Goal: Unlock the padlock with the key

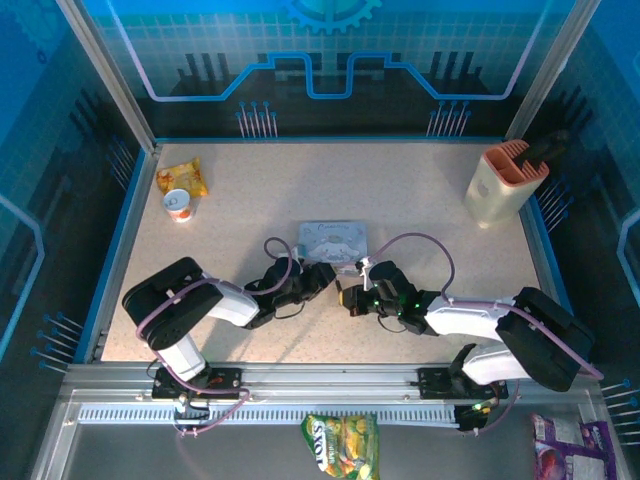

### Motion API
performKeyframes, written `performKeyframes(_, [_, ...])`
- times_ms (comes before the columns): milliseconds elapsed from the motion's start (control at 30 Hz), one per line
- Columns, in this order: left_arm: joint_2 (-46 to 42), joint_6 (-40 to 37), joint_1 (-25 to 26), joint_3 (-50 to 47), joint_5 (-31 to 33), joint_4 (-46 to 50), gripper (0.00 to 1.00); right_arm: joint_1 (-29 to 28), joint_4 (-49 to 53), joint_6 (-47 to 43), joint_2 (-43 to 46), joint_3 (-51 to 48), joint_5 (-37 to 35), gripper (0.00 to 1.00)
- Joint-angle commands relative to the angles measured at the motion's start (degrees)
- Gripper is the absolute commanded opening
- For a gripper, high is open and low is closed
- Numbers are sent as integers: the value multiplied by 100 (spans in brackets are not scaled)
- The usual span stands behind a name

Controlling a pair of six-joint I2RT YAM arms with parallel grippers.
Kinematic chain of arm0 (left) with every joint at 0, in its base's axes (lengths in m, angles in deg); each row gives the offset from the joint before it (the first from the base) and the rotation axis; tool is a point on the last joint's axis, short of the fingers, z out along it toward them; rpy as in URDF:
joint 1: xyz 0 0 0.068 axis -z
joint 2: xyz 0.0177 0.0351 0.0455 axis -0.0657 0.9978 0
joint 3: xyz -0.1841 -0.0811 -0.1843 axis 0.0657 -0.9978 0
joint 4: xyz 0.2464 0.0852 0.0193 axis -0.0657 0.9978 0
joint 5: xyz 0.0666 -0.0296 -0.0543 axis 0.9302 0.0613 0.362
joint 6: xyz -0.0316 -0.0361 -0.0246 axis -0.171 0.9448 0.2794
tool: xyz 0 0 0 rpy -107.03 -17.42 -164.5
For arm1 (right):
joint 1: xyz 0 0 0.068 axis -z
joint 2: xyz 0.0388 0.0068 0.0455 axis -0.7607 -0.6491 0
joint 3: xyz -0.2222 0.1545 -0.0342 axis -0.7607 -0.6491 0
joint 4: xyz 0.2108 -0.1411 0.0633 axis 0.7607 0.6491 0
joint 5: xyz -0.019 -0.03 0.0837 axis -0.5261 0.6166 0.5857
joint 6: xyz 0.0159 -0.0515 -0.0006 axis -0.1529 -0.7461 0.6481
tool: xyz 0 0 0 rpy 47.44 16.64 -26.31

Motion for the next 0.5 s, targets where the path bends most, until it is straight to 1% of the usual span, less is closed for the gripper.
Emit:
performKeyframes(0, [-285, -143, -73, 20, 252, 309, 40, 63, 340, 83, 159, -32, 123, 0])
performKeyframes(133, [-576, -266, -75, 22, 379, 689, 44, 139, 400, 168, 138, -41, 209, 0])
performKeyframes(300, [-968, -464, -85, 28, 548, 1187, 48, 313, 272, 312, 53, -58, 393, 2])
performKeyframes(467, [-1234, -626, -87, 48, 625, 1514, 50, 440, 217, 350, 1, -18, 558, 9])
